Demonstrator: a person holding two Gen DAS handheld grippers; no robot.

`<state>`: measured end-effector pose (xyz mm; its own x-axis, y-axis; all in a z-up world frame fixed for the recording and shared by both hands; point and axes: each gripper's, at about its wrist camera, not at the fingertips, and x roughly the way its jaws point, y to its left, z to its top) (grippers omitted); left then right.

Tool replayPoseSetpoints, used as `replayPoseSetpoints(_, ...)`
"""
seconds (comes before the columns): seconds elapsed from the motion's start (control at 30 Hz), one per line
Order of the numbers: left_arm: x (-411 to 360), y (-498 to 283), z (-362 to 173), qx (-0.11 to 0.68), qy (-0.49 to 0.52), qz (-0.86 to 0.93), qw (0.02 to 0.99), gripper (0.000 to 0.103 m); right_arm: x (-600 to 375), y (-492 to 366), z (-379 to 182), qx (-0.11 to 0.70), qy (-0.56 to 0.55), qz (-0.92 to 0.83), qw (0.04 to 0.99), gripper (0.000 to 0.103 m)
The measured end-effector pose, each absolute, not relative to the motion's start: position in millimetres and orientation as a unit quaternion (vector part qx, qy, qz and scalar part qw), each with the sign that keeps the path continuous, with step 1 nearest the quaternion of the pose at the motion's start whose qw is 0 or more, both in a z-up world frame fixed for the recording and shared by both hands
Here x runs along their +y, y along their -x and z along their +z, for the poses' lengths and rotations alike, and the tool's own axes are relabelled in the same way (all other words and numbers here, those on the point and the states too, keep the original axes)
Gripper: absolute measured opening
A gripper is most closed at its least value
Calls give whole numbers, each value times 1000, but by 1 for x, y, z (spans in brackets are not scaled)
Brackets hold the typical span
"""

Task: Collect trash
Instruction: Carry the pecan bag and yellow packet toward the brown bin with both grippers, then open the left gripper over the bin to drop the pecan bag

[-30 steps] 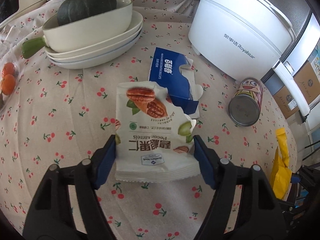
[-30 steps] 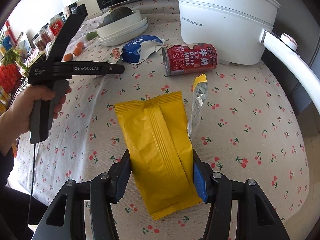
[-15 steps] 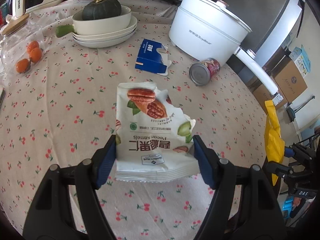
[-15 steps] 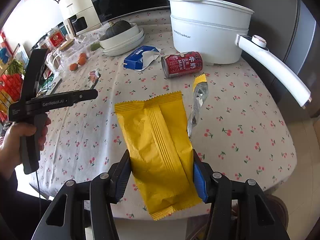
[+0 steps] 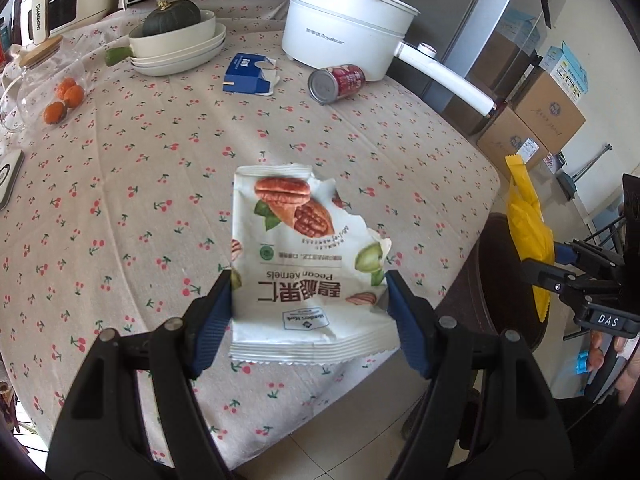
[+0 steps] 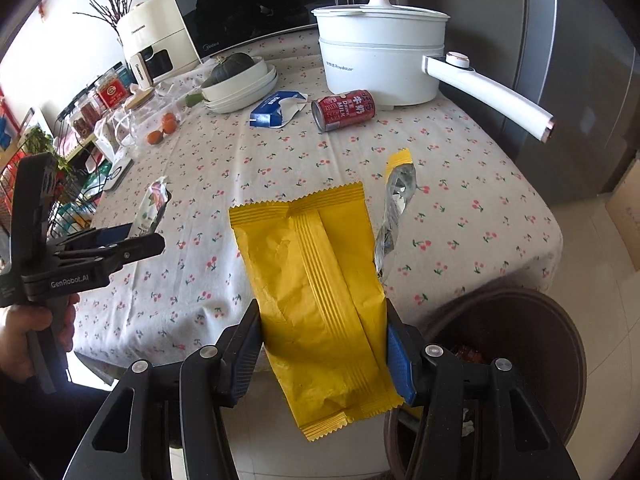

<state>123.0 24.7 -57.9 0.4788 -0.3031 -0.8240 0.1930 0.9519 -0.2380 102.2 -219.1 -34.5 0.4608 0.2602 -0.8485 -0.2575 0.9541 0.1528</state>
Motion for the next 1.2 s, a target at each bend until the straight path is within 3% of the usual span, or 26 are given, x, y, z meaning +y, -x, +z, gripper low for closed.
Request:
replayPoseSetpoints(1.1,-210,-97,-96,497,-33,-339,798,74,-446,-9,-104,550,-141,-23,823,57)
replayPoseSetpoints(1.17,-218,-97,-97,482,-27,-359,799,76,-454,-7,-106,550,-147,-28,821,57)
replayPoseSetpoints(1.2,-221,-97,-96,473,-28,-361,803,82,-457,-6,-106,551,-150,-31,821,57)
